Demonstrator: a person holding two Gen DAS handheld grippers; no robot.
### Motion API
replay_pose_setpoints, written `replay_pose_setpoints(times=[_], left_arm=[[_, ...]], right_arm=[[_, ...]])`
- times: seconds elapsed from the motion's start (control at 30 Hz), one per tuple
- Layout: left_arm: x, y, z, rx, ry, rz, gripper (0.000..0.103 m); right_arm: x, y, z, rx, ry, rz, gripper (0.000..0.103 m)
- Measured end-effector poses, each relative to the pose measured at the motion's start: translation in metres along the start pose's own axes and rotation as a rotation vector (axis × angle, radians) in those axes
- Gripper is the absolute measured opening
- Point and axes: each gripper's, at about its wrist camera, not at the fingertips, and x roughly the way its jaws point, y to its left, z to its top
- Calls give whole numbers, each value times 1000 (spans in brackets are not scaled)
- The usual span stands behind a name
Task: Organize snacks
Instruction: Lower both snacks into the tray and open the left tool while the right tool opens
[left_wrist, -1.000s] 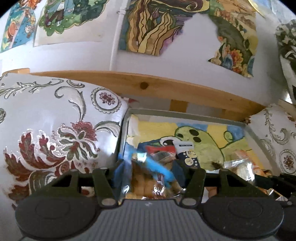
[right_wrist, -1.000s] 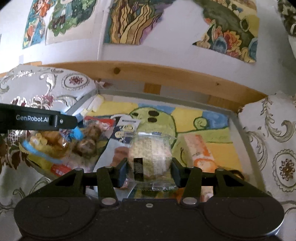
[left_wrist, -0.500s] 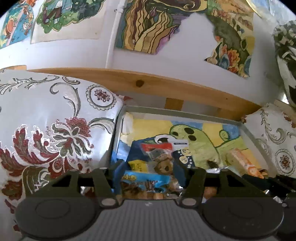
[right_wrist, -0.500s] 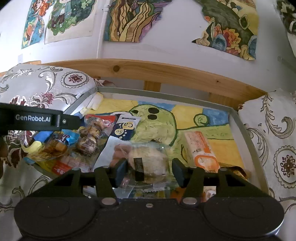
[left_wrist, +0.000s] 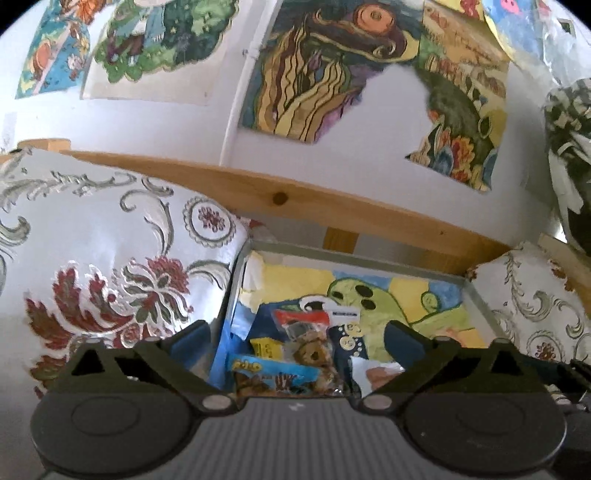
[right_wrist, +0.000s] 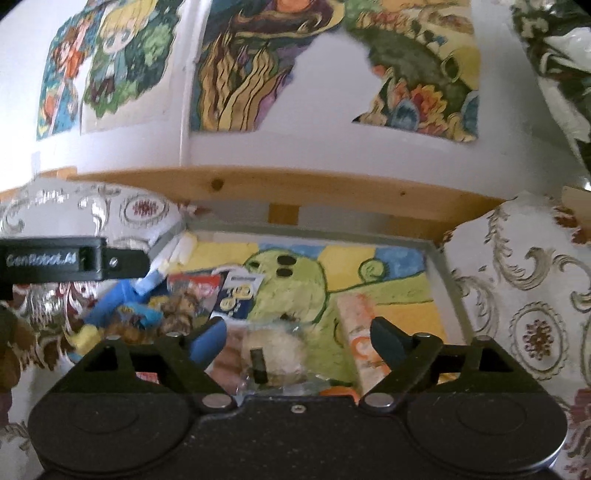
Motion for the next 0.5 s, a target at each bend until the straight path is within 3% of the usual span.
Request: replay_pose_setpoints(times=[0.17,0.5], left_arm=[[-19,-5,5,-5,-18,13,103],[-60,-14,11,24,-32,55,103]], right_arm=[[-22,-11,9,36,-37,-16,96],[-69,-26,15,80,-86,-16,101]])
